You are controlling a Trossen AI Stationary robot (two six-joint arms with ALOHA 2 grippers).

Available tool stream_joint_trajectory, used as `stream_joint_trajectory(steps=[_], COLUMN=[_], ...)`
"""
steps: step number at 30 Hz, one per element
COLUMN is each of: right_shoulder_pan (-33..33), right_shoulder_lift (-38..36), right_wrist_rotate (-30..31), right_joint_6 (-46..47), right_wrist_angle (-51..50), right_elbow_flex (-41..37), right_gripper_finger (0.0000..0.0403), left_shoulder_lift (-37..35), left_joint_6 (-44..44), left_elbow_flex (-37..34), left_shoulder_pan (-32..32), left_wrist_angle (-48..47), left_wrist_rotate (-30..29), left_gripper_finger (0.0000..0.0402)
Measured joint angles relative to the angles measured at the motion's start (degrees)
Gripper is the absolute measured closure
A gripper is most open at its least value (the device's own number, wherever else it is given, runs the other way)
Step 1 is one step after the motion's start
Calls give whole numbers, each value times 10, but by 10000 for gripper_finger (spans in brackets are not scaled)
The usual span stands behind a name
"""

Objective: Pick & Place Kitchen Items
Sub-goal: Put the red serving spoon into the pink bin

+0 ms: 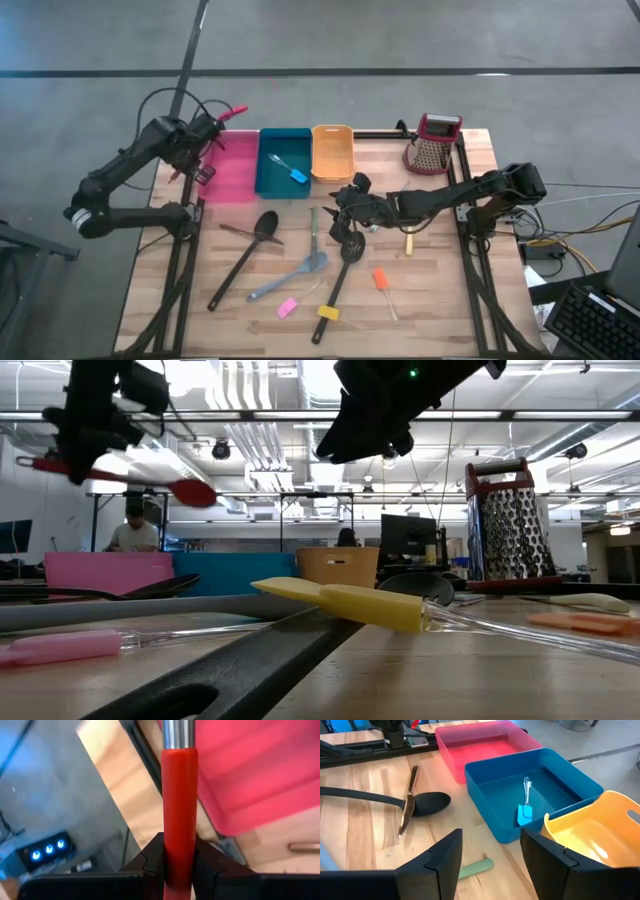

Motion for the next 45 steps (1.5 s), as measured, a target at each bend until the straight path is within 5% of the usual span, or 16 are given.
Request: stream_joint_trajectory(steps=[13, 32, 40, 45], right_shoulder_pan=[-2, -3, -3, -3], right_shoulder_lift=[0, 1, 1, 1], right_wrist_rotate=[1, 15, 15, 15], right_joint_6=[5, 5, 5, 5], right_wrist_angle=[5, 6, 6, 6], right_elbow_flex=[-14, -27, -27, -27], right_gripper_finger=[219, 260, 274, 272], left_shoulder_lift=[32, 170, 203, 214], left_joint_6=[41, 16, 16, 33], left_elbow_flex=[-126, -133, -133, -133], left_shoulder_pan=[9, 8, 8, 8], left_wrist_angle=[46, 91, 94, 90], left_wrist_rotate=[5, 15, 71, 75], left_gripper_finger=[341, 341, 341, 269])
